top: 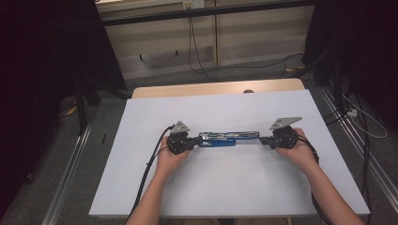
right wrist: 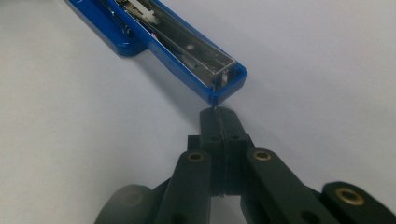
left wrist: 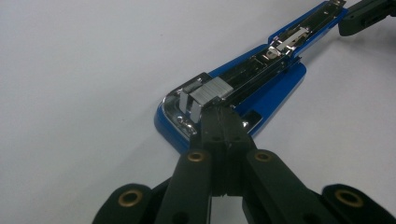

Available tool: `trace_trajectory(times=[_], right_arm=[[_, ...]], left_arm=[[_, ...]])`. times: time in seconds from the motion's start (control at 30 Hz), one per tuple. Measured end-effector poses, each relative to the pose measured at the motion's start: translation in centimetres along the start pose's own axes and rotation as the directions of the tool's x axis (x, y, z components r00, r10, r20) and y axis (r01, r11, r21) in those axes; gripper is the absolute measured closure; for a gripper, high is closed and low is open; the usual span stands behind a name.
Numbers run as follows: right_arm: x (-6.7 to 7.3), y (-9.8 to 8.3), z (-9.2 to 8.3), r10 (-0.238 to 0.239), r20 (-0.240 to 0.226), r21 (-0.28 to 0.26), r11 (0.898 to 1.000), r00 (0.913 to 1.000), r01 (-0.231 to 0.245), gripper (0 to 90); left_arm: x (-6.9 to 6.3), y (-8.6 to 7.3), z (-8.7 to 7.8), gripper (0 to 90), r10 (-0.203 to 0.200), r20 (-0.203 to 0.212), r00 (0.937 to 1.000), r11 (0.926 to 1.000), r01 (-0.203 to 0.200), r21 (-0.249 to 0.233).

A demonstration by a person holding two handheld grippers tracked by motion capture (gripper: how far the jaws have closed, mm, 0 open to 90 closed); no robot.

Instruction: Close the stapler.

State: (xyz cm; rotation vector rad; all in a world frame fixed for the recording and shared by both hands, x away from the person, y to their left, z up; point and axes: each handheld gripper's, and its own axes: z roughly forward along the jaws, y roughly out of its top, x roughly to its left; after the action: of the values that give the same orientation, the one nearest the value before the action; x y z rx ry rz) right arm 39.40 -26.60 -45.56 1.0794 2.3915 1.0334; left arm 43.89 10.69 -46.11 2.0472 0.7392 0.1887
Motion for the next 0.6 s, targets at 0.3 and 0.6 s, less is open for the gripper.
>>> trace_trajectory(times=[0.3, 0.6], right_arm=[[0.1, 0.17, 0.03, 0.0, 0.004, -0.014, 1.0, 1.0, 0.0, 90.0], [0.16, 0.55, -0.18, 0.003, 0.004, -0.049, 0.999, 1.0, -0.003, 90.0]], left_arm=[[-0.11, 0.04, 0.02, 90.0, 0.018, -0.008, 0.9998, 0.9998, -0.018, 0.003], [-0.07, 0.0, 0.03, 90.0, 0.008, -0.003, 1.0, 1.0, -0.008, 0.0]])
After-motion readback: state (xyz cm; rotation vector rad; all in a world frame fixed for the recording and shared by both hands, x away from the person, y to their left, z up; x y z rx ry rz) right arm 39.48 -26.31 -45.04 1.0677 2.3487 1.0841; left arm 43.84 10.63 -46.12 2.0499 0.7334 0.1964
